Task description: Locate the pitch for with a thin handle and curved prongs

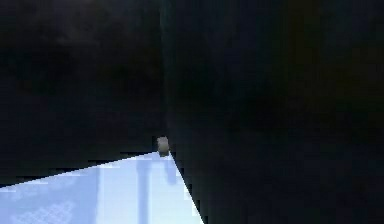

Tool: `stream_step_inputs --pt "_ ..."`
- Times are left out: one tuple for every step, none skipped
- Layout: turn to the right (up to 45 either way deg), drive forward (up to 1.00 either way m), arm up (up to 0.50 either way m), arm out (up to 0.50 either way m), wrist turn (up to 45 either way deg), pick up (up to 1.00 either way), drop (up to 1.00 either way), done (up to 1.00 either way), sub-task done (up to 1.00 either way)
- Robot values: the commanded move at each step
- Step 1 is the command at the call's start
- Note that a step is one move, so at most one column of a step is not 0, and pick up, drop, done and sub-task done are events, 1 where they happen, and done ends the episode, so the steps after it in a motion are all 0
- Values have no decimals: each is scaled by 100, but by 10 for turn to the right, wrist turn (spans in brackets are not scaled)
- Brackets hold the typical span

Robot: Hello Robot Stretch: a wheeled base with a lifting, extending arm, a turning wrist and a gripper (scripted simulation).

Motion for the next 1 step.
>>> stream_step_inputs --pt "-390 0 0 0 0 0 0 0 0"
